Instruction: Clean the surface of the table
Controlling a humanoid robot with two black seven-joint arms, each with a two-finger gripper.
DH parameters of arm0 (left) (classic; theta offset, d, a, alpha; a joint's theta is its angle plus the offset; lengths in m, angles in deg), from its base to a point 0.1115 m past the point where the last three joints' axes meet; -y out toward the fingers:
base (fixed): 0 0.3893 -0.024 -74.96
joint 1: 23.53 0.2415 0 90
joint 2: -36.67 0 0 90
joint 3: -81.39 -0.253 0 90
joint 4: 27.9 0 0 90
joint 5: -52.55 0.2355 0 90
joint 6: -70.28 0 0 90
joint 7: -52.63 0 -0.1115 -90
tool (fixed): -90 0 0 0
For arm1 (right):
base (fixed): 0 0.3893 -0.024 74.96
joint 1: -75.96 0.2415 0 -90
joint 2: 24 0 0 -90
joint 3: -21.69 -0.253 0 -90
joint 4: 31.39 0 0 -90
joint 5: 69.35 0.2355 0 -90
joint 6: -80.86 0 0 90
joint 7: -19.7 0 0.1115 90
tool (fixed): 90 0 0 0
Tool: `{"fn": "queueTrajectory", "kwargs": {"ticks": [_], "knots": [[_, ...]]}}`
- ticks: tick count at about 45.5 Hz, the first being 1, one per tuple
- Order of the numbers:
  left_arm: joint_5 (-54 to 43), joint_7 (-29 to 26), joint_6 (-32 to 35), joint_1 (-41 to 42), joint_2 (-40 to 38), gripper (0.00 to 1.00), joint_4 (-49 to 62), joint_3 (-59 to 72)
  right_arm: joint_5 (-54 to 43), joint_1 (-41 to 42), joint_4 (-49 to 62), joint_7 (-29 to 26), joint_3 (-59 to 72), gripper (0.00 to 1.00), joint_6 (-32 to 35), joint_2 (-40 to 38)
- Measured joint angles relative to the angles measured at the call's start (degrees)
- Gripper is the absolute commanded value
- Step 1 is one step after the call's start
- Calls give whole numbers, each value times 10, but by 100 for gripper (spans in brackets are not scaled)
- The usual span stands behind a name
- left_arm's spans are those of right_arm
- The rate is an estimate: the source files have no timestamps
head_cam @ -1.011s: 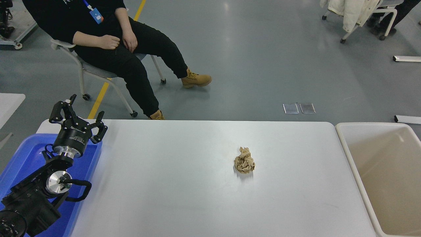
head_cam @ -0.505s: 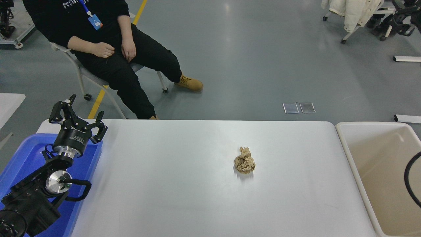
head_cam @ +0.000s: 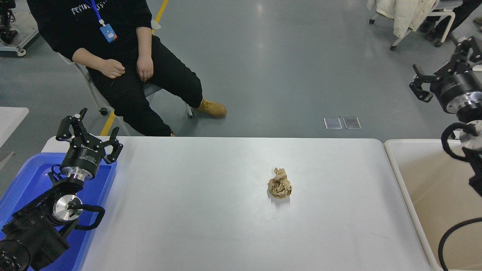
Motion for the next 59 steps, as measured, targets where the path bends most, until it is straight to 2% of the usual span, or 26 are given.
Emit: {"fn": "queueTrajectory", "kwargs": {"ticks": [12,25,49,59], "knots": [[0,0,0,0,0,100,0,0,-2,-49,12,20,-2,99,16,27],[0,0,0,0,0,100,0,0,-2,-53,18,29,0,99,20,32],[0,0,0,0,0,100,0,0,-2,64,55,31,165,99,20,-21],[0,0,0,0,0,100,0,0,-78,159,60,31,301,99,21,-25]]}}
